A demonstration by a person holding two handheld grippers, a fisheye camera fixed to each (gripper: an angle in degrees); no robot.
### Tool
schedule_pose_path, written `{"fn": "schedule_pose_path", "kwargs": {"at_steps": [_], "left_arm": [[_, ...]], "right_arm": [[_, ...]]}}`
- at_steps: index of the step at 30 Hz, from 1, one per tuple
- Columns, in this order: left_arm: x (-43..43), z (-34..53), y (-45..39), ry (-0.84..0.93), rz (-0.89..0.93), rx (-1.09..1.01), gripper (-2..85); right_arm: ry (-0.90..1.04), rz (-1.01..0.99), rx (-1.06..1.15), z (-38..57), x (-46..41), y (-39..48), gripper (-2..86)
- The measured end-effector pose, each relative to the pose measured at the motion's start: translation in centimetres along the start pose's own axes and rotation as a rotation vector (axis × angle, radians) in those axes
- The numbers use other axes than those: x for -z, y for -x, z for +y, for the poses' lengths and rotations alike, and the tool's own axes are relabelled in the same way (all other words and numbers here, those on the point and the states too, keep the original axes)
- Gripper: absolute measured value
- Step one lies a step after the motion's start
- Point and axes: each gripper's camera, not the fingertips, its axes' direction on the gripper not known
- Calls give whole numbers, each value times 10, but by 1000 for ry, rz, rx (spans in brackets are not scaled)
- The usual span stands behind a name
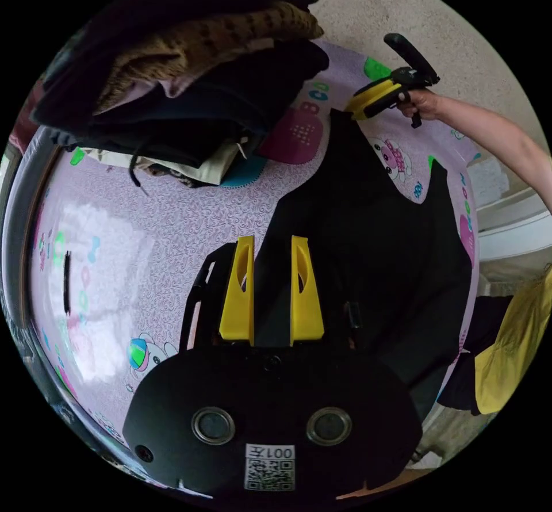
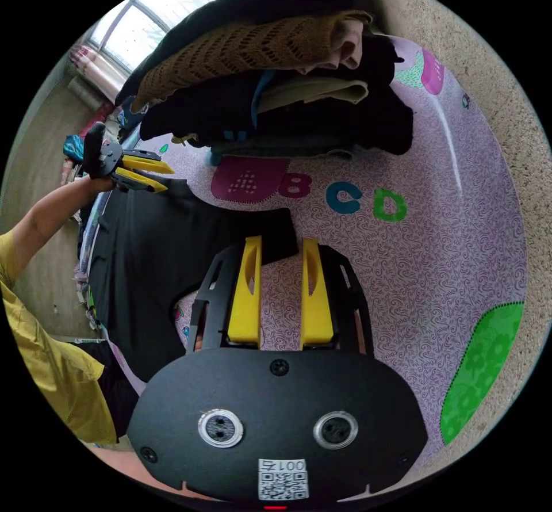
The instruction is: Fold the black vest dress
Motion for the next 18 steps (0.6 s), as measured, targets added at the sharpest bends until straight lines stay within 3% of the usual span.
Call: {"fn": "schedule_pose_path", "kwargs": {"at_steps": [7,18], "left_arm": [[-34,-28,-29,29,-16,-60,18],[-55,-64,-70,-35,-264,-149,-13]], "right_arm": [[-4,59,-25,5,9,0,41],[-90,199,-10,28,42,9,4]]}}
